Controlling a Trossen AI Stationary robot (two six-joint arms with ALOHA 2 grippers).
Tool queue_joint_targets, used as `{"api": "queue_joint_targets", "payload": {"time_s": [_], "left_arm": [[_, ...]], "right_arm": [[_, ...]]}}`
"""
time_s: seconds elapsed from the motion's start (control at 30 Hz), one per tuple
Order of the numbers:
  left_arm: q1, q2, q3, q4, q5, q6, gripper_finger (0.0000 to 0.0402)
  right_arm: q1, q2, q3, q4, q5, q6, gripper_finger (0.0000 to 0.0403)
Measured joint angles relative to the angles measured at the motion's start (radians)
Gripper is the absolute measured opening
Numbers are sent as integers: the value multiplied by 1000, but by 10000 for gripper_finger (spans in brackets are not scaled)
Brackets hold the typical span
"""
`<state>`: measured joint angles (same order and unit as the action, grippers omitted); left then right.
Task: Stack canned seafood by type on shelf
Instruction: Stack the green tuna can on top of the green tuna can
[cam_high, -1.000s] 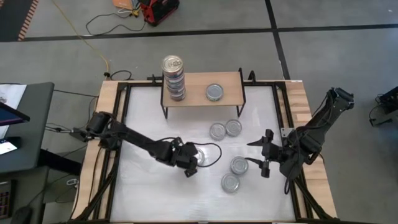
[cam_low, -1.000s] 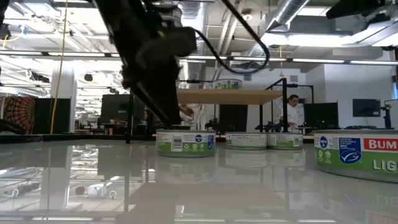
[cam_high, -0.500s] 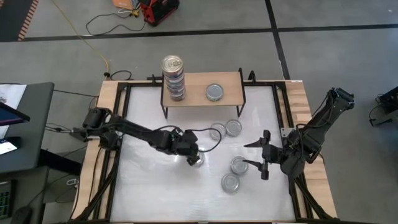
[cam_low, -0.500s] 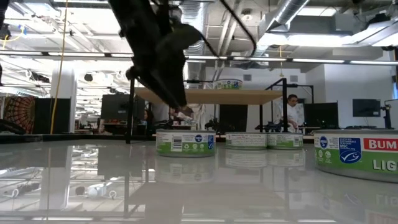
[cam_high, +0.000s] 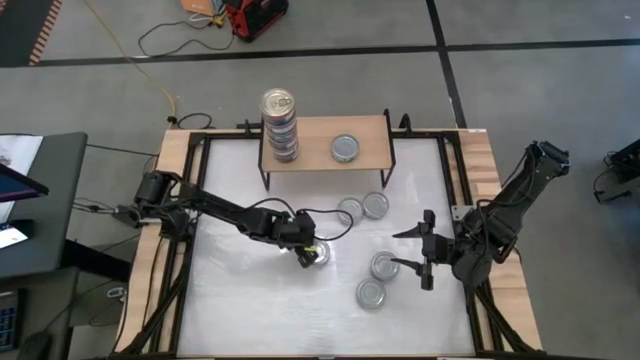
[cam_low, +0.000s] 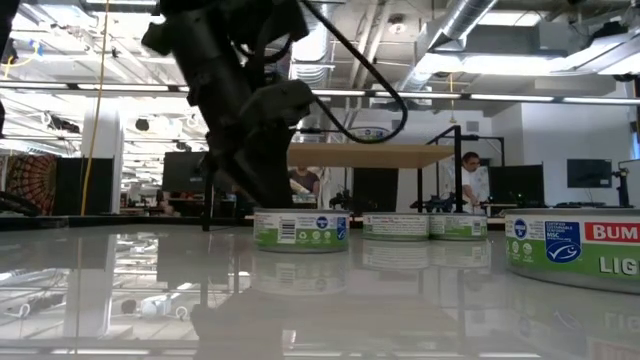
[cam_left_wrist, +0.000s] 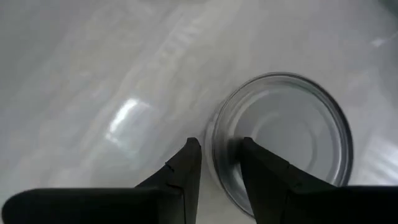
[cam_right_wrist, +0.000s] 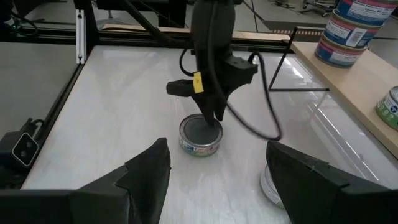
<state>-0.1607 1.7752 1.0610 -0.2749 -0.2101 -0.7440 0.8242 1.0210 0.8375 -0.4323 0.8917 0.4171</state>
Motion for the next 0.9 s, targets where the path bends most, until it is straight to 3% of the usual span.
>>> {"api": "queue_joint_targets", "payload": {"time_s": [0.2, 0.4, 0.6, 0.8, 0.9], "left_arm": [[1, -4, -28, 54, 39, -10, 89], [1, -4, -28, 54, 81, -13, 9], [24, -3, -28, 56, 111, 41, 1], [88, -2, -30, 95, 241, 89, 0], [117, -1, -30, 95, 287, 106, 0]], "right_arm": [[-14, 0, 0, 2, 0, 0, 290], [-23, 19, 0, 16, -24, 0, 290], [-88, 127, 0, 151, -157, -132, 290], [-168, 181, 38, 183, -266, -180, 290], [-172, 183, 38, 164, -271, -180, 290]]}}
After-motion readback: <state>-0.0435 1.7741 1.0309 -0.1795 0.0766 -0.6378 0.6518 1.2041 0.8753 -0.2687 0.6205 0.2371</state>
